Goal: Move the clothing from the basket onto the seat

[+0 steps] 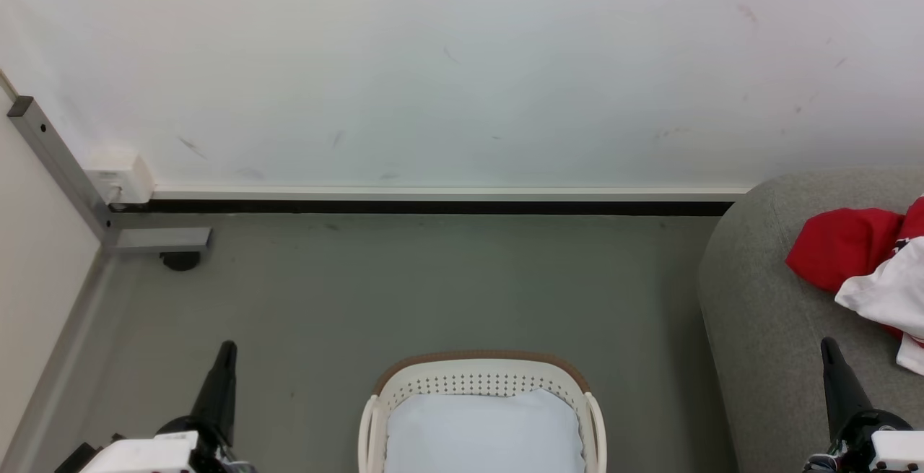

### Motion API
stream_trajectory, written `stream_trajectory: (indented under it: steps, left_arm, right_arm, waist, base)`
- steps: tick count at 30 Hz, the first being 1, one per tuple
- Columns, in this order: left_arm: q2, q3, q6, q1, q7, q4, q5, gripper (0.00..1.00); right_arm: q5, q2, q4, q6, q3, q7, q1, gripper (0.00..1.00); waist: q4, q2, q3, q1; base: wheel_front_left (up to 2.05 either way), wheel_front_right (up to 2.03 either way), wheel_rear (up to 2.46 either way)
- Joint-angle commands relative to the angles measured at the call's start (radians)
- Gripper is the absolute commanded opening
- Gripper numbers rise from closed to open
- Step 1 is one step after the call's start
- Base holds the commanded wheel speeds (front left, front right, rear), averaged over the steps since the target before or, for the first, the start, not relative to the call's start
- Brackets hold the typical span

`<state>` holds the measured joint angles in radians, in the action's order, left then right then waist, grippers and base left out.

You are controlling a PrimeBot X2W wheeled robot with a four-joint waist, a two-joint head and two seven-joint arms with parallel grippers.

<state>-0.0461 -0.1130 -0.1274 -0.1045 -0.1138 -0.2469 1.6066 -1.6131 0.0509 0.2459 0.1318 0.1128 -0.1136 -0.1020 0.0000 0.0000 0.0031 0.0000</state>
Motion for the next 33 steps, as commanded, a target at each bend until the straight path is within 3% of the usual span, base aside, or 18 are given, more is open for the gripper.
stream_trajectory:
  steps: [1, 33]
  left_arm:
    - [-0.008, -0.003, -0.006, -0.009, -0.004, 0.003, 0.012, 0.0]
    - [-0.008, -0.003, -0.006, -0.008, -0.004, 0.003, 0.012, 0.0]
  right_arm:
    - [0.0, 0.0, -0.002, -0.002, 0.004, -0.004, -0.012, 0.0]
    - [0.001, -0.001, -0.002, -0.002, 0.005, -0.005, -0.012, 0.0]
  waist:
    - [0.0, 0.0, 0.0, 0.0]
    - [0.0, 0.0, 0.0, 0.0]
  base:
    - [0.0, 0.0, 0.0]
    - [0.0, 0.0, 0.0]
